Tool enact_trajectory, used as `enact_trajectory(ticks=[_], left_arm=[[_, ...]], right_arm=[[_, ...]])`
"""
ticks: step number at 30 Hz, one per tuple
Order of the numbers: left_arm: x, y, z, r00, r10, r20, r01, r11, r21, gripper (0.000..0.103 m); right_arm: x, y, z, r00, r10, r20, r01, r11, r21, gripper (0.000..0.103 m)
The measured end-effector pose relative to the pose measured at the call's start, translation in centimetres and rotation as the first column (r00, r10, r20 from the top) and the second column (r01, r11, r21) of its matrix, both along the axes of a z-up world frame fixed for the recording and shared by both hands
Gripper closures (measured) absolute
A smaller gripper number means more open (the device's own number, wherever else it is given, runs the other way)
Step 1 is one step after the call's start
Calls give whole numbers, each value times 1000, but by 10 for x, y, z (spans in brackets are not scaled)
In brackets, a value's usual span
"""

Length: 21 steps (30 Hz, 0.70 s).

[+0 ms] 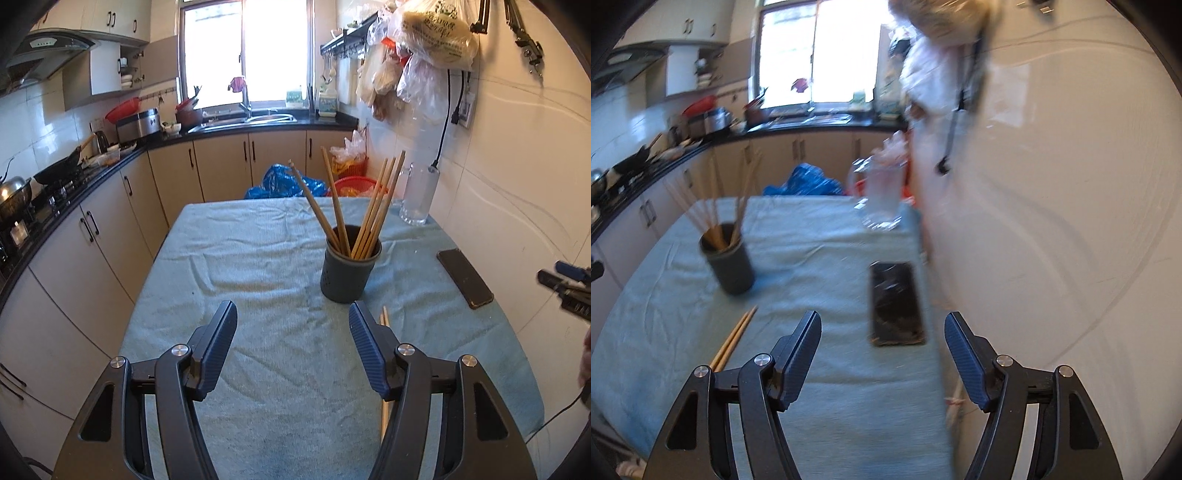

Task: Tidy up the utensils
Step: 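Move the open left gripper back toward the last two chopsticks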

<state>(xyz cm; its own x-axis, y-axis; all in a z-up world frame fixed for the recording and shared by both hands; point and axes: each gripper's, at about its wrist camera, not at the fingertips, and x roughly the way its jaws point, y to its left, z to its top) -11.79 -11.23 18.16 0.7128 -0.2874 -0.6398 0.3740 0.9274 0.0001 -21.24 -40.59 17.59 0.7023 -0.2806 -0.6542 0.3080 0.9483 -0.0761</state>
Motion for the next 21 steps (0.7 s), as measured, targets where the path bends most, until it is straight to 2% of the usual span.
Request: enact_trajectory(ticks=[7, 15, 21], left_arm=[[14, 2, -19, 998, 14, -60, -14, 1000, -5, 41], [23, -3, -40, 994, 13, -110, -13, 1000, 0, 41], [34, -12, -69, 982, -16, -187, 14, 1000, -10, 41]], right_arm=[[30, 26, -38, 995, 84, -52, -78, 992, 96, 29], [49, 42, -65, 991, 111, -74, -95, 976, 195, 29], [58, 49, -88, 987, 125, -98, -97, 964, 248, 29]])
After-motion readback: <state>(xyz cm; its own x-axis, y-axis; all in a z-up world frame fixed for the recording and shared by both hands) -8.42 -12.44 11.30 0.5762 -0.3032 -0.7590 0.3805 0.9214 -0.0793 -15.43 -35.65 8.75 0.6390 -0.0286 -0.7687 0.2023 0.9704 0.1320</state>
